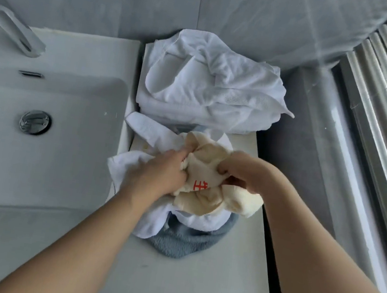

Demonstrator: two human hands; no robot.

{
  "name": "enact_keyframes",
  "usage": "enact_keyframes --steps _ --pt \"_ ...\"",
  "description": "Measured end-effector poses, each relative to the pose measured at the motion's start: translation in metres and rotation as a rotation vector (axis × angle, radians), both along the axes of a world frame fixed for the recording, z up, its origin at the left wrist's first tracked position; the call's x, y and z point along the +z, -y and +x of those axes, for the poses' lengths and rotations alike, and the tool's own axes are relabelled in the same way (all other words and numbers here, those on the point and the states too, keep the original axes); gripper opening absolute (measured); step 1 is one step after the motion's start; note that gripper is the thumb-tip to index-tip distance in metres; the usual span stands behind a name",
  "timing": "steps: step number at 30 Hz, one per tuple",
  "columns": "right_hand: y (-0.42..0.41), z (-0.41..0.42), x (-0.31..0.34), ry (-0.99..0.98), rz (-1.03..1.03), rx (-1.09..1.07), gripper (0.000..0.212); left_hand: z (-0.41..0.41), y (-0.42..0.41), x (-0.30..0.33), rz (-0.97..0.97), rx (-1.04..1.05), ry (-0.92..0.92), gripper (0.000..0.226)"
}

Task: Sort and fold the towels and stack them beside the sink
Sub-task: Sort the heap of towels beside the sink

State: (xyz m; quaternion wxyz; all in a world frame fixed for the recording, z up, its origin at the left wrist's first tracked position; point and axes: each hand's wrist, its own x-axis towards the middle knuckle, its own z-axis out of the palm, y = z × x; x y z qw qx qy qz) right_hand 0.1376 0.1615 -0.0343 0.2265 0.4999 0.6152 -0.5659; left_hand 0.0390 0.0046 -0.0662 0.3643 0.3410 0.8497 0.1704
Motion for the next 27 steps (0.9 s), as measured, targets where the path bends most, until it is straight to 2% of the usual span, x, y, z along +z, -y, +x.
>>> enact_keyframes --steps 3,4,7,9,11,13,15,20,23,27 --pt "0.015 -0.001 -0.024 0.096 0.182 0.223 0.032 0.016 0.003 -0.018 -0.039 -0.164 -0.313 0.074" --pt "0.017 -0.004 -0.027 0.113 0.265 0.303 0.039 0.017 0.001 -0.020 -0.061 -0.185 -0.354 0.075" --pt "0.016 -0.008 -0.020 0.140 0.409 0.336 0.049 0.009 -0.001 -0.018 -0.097 -0.172 -0.270 0.077" --pt "0.005 -0.003 -0.005 0.037 0.428 0.277 0.046 -0.003 0.002 -0.010 -0.118 -0.144 -0.190 0.084" --pt "-0.006 0.002 0.015 -0.179 0.471 0.053 0.043 -0.014 0.005 0.003 -0.003 0.016 -0.045 0.093" --pt "-0.016 0.001 0.030 -0.345 0.660 -0.149 0.040 -0.019 0.005 0.017 0.214 0.212 0.019 0.094" --pt "-0.023 -0.006 0.036 -0.408 0.807 -0.159 0.036 -0.020 0.000 0.026 0.347 0.255 -0.061 0.088" --pt "-0.044 -0.026 0.032 -0.410 0.949 0.068 0.040 -0.033 -0.028 0.035 0.490 0.159 -0.392 0.070" --pt "-0.058 -0.035 0.023 -0.347 1.003 0.166 0.047 -0.050 -0.049 0.030 0.467 0.091 -0.494 0.061" --pt "-0.077 -0.048 0.007 -0.322 1.039 0.247 0.055 -0.079 -0.080 0.027 0.356 -0.050 -0.523 0.062"
